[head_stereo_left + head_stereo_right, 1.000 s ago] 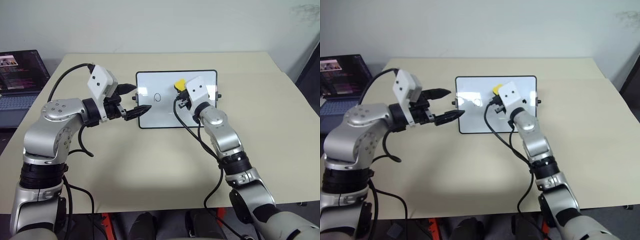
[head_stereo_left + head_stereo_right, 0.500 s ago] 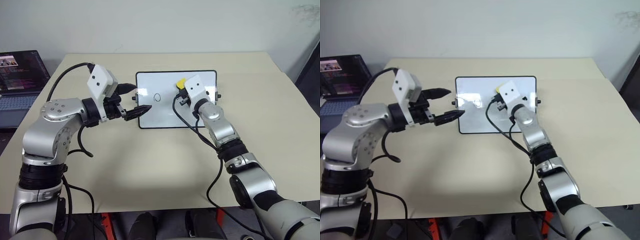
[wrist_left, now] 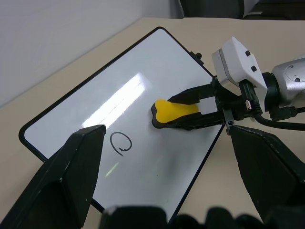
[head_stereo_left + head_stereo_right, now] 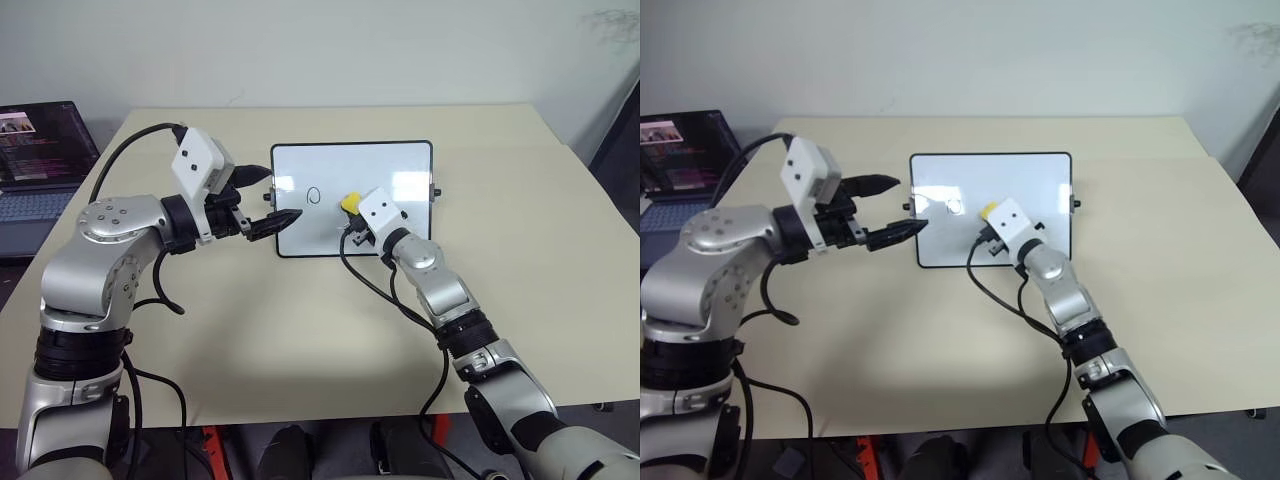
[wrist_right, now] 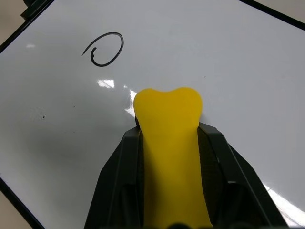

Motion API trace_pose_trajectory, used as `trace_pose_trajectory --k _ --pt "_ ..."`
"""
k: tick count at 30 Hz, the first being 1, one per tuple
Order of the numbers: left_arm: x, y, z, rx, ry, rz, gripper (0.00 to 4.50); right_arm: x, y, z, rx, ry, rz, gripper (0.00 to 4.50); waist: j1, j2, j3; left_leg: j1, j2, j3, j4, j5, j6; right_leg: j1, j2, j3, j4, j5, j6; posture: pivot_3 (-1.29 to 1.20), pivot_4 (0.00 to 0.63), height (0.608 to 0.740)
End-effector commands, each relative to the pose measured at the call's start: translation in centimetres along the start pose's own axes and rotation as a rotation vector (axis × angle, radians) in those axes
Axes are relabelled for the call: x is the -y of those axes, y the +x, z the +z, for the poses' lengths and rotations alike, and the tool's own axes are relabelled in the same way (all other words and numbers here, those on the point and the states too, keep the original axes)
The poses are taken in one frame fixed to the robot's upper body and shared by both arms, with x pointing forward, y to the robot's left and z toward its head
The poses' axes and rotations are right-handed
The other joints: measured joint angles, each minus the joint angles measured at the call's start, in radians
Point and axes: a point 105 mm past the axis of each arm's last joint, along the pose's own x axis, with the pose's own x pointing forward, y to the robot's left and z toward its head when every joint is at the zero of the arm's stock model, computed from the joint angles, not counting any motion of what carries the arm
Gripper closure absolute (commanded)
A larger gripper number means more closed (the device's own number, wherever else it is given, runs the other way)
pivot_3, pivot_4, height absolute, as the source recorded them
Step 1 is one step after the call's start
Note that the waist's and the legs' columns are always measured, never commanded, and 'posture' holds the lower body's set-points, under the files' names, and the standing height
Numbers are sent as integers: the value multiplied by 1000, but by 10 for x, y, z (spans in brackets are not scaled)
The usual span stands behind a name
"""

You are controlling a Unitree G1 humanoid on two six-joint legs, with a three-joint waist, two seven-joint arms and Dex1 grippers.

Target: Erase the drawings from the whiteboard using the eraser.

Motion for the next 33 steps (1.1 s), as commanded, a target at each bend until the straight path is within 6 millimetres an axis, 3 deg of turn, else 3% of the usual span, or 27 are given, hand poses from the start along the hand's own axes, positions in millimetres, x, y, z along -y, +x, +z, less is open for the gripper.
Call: trace_pose_trajectory --k 1,10,14,20,26,33 --pt "-6 -6 13 31 42 26 0 0 -5 -12 -46 -9 9 3296 0 0 0 0 0 0 0 0 0 0 0 0 0 0 0 0 150 740" --pt "-6 -4 13 39 40 25 0 2 -24 -12 -52 5 8 3296 3 0 0 0 0 0 0 0 0 0 0 0 0 0 0 0 150 740" --pt "-5 -4 12 40 39 24 0 14 -33 3 -24 33 -17 3296 6 0 0 0 0 0 0 0 0 0 0 0 0 0 0 0 150 740" --pt "-5 -5 11 36 37 25 0 18 -49 28 16 234 48 3296 7 0 0 -1 0 -1 0 0 0 0 0 0 -1 0 0 0 150 740" --pt "-5 -5 10 33 34 23 0 18 -67 25 -78 249 78 3296 11 0 0 -1 0 -1 0 0 0 0 0 -1 -2 0 0 0 150 740" --pt "-5 -3 12 35 39 12 0 25 -65 22 -91 238 26 3296 10 0 0 -1 0 -1 0 0 0 0 0 -1 -1 0 0 0 150 740"
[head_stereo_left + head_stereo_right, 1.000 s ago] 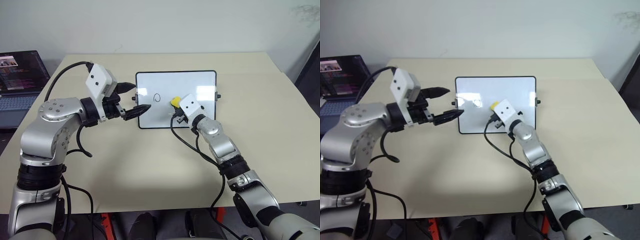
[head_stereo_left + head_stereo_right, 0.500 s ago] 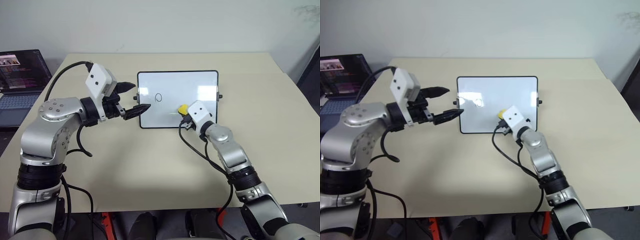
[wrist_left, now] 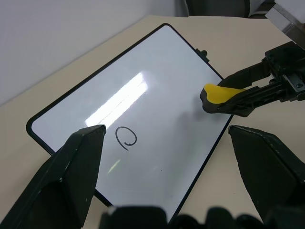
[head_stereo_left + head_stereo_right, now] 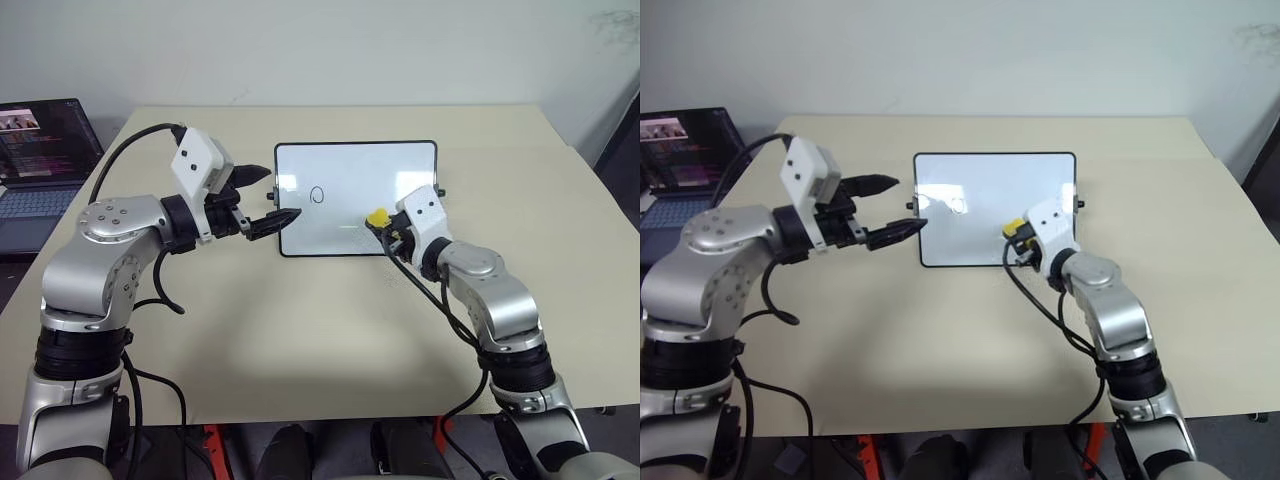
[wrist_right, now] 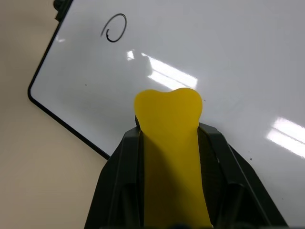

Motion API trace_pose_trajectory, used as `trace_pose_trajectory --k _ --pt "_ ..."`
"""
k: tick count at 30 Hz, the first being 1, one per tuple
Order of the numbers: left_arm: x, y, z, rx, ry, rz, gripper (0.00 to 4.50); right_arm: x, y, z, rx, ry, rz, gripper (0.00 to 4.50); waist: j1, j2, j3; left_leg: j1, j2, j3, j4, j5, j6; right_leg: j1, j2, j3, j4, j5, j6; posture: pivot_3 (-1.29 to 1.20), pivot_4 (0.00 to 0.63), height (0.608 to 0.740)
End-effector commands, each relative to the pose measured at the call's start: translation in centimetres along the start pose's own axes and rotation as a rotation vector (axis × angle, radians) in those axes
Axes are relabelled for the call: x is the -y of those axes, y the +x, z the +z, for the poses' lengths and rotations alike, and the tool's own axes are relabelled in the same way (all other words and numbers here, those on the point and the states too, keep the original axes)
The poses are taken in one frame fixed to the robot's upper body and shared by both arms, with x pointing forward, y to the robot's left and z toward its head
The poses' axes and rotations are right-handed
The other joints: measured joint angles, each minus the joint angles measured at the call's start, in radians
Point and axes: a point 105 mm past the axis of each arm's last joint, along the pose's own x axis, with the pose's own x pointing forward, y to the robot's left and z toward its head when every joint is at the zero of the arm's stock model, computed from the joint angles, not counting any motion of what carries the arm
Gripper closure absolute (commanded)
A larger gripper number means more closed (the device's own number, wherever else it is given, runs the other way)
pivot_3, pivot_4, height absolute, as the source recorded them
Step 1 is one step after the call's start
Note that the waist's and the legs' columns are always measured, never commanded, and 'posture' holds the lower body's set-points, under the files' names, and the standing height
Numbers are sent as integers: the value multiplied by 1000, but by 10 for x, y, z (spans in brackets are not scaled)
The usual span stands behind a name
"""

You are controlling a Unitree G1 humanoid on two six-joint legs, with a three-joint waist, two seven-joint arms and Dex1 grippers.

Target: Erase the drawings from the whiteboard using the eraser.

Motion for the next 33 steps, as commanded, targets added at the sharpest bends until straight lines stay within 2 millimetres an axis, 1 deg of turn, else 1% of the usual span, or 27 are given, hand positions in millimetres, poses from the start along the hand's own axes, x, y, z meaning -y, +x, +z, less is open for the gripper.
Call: trace_pose_trajectory --k 1,12,17,21,24,26,29,33 --pt "-3 -3 14 39 50 6 0 5 -1 16 59 -16 -29 3296 0 0 0 0 0 0 0 0 0 0 0 0 0 0 0 0 150 740" --pt "-3 -5 15 50 43 18 0 8 1 15 61 -29 -43 3296 0 0 0 0 0 0 0 0 0 0 0 0 0 0 0 0 150 740" --pt "-6 -16 -2 7 12 69 0 7 4 17 67 -33 -40 3296 -5 0 0 0 0 0 0 0 0 0 0 0 0 0 0 0 150 740" --pt "-11 -24 -11 -13 -4 126 0 8 6 18 72 -35 -42 3296 -2 0 0 0 0 0 0 0 0 0 0 0 0 0 0 0 150 740" --pt "-10 -28 -15 -27 -9 142 0 10 8 21 85 -41 -47 3296 -2 0 0 0 0 0 0 0 0 0 0 0 0 0 0 0 150 740" --pt "-10 -29 -15 -24 -11 149 0 10 13 28 114 -50 -45 3296 -1 0 0 0 0 0 0 0 0 0 0 0 0 0 0 0 150 740" --pt "-10 -31 -16 -32 -10 158 0 9 22 44 169 -73 -40 3296 -3 0 0 0 0 0 0 0 0 0 0 0 0 0 0 0 150 740" --pt "-10 -33 -19 -44 -12 164 0 -1 45 78 274 -113 -27 3296 -11 0 0 0 0 0 0 0 0 -1 0 0 0 0 0 0 150 740"
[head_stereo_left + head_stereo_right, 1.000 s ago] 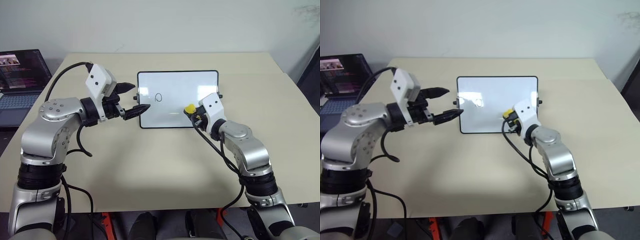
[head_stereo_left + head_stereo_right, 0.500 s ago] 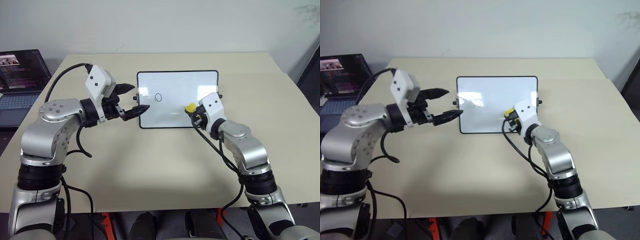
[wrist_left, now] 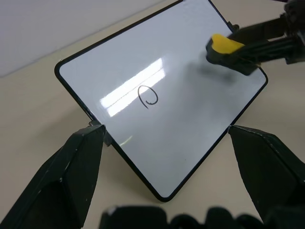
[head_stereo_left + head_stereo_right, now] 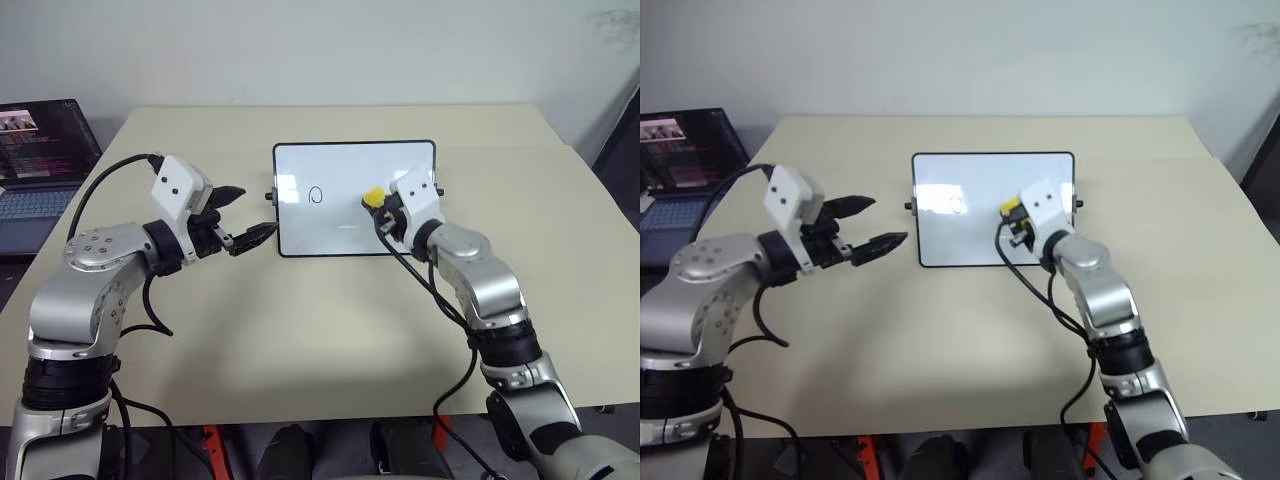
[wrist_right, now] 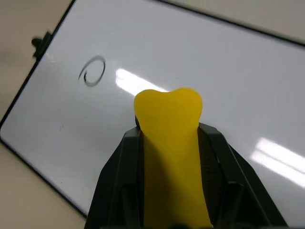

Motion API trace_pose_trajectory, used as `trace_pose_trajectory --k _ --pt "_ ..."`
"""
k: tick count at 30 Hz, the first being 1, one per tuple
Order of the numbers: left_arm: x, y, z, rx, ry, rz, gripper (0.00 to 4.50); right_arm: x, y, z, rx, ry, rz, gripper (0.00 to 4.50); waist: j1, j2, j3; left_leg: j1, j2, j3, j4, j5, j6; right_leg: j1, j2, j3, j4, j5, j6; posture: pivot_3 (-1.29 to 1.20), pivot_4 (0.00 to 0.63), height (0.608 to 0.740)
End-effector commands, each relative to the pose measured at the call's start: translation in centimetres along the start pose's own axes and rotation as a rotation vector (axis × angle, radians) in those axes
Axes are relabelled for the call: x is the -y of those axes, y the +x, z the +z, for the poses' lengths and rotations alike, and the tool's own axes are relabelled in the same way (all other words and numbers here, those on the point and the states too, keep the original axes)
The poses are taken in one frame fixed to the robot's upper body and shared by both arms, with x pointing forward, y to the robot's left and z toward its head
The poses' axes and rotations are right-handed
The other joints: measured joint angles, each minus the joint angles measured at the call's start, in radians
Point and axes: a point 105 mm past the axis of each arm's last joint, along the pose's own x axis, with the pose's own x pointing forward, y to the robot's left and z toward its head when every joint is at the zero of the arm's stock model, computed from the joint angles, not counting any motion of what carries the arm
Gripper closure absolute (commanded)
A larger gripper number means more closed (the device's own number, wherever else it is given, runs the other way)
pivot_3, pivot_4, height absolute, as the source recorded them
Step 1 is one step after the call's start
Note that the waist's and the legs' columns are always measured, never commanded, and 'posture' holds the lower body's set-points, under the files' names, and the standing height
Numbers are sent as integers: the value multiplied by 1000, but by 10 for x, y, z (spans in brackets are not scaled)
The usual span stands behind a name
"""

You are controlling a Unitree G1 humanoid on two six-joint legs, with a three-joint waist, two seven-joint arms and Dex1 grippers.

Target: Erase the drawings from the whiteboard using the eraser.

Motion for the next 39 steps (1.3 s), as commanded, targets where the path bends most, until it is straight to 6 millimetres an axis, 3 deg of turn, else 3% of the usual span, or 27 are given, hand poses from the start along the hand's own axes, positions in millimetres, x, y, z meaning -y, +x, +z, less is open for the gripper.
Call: trace_pose_trajectory --k 1,8,14,23,28,39 --pt "-4 -9 13 25 53 36 0 -9 21 38 141 -56 8 3296 -3 0 0 0 0 0 0 0 0 0 0 0 0 0 0 0 150 740" --pt "-5 -10 13 22 60 39 0 -31 54 55 219 -101 44 3296 -2 0 0 -1 0 1 -1 0 0 -1 0 0 -1 0 0 0 150 740" --pt "-3 -10 14 19 69 41 0 -46 73 40 179 -115 68 3296 -2 0 0 -1 0 0 -1 0 0 -1 -1 0 -1 0 0 0 150 740" --pt "-1 -11 18 17 76 33 0 -33 84 32 136 -176 7 3296 -3 0 0 -1 0 1 -1 0 0 -2 -1 1 -1 0 0 0 150 740" --pt "-1 -11 21 20 79 32 0 -40 84 18 106 -206 36 3296 -3 0 0 -1 0 1 -1 0 0 -2 -1 1 -1 0 0 0 150 740" --pt "-1 -12 21 20 79 32 0 -87 67 -45 12 -288 226 3296 -3 0 0 3 0 1 0 0 0 2 0 1 1 0 -1 0 150 740"
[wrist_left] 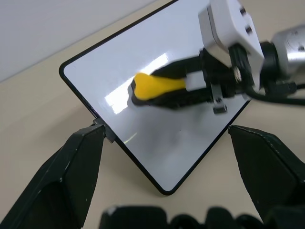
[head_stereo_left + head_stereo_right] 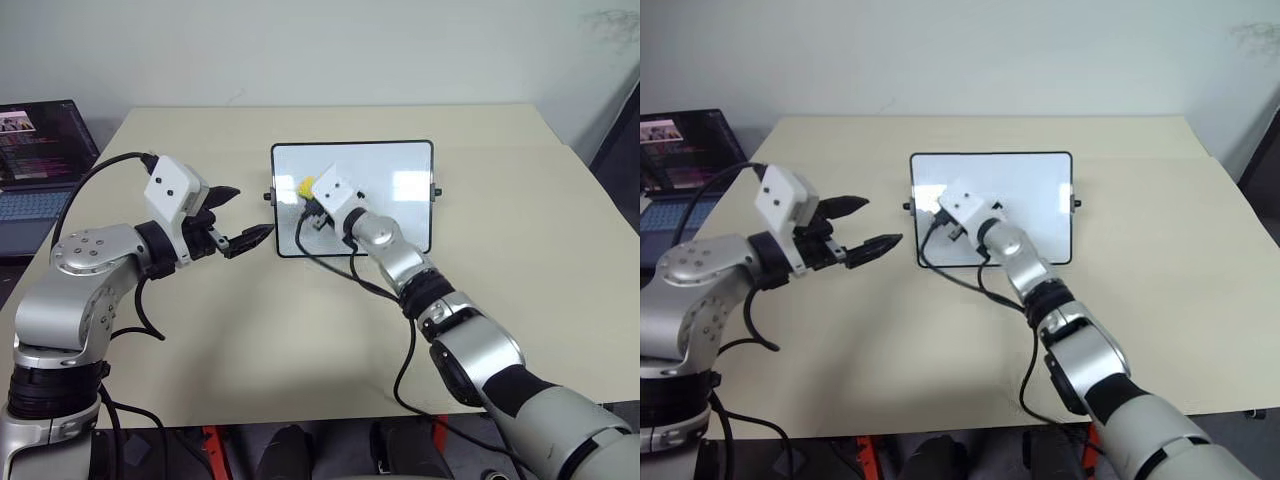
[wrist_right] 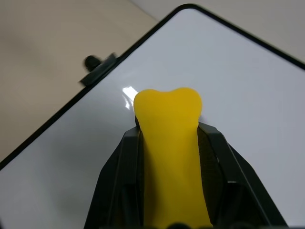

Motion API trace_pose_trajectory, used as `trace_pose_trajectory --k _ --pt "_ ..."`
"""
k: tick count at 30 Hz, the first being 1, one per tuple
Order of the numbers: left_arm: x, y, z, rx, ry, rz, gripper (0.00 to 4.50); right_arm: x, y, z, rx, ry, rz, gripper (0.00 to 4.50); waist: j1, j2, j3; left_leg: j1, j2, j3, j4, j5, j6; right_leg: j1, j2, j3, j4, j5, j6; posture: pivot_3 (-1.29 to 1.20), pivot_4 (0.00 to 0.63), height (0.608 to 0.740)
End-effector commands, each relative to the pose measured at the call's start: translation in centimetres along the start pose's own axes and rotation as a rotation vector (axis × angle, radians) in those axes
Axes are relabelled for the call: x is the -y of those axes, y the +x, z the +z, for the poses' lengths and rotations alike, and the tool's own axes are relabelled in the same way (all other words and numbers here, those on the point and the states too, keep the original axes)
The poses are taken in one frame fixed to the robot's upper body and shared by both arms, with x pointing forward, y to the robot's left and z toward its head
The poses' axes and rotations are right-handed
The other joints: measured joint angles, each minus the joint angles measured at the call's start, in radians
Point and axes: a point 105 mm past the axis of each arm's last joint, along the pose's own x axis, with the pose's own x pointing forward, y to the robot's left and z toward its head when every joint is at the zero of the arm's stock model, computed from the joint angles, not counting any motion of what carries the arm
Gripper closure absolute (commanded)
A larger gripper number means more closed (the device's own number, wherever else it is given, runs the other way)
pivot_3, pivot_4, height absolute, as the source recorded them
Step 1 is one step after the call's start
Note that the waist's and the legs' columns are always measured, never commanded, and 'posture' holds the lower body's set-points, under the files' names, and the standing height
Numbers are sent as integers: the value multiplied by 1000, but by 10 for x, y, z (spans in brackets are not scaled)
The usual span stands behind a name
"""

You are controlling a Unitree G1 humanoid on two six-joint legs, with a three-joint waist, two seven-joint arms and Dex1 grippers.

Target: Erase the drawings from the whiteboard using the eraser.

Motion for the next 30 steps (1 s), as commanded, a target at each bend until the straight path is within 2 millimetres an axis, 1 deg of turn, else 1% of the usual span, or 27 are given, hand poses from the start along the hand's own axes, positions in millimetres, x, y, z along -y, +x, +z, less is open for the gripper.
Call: trace_pose_trajectory --k 1,4,6,8,13,17,19,21,26,28,30 --pt "-4 -7 17 40 53 19 0 -20 -5 -17 -41 -21 75 3296 0 0 0 2 0 0 0 0 0 1 0 0 0 0 0 0 150 740" --pt "-4 -10 17 37 53 25 0 -31 -12 -29 -62 -32 119 3296 0 0 0 4 0 0 0 0 0 4 0 0 0 1 -1 0 150 740" --pt "-4 -11 17 36 53 30 0 -31 -15 -31 -64 -27 120 3296 0 0 0 5 0 0 0 0 0 4 1 0 1 1 -1 0 150 740" --pt "-4 -11 16 36 53 32 0 -28 -18 -29 -53 -21 109 3296 0 0 0 6 0 0 0 0 0 4 1 0 1 2 -1 0 150 740" --pt "-4 -8 18 43 54 30 0 -7 -25 -16 1 21 42 3296 7 0 0 5 0 0 0 0 0 4 1 0 0 2 -1 0 150 740" --pt "-4 -5 18 48 56 24 0 14 -33 2 54 30 -26 3296 7 0 0 2 0 0 0 0 0 2 1 0 -1 2 -1 0 150 740" --pt "-4 -4 19 51 57 17 0 37 -36 17 88 27 -94 3296 6 0 0 1 0 0 0 0 0 1 1 0 -1 2 -1 0 150 740" --pt "-4 -3 19 53 58 12 0 51 -36 26 101 22 -138 3296 2 0 1 0 1 0 -1 0 0 0 1 0 -2 2 -1 0 150 740" --pt "-4 -1 21 57 62 3 0 66 -25 29 71 4 -180 3296 0 0 1 -1 1 0 -1 0 0 -2 1 0 -2 2 -1 0 150 740" --pt "-3 -1 21 56 65 1 0 70 -21 33 74 0 -191 3296 0 0 1 -2 1 0 -1 0 0 -2 1 0 -2 2 -1 0 150 740" --pt "-3 -1 22 55 66 0 0 71 -15 32 56 -14 -187 3296 0 0 1 -2 1 0 -1 0 0 -2 1 0 -3 2 -1 0 150 740"
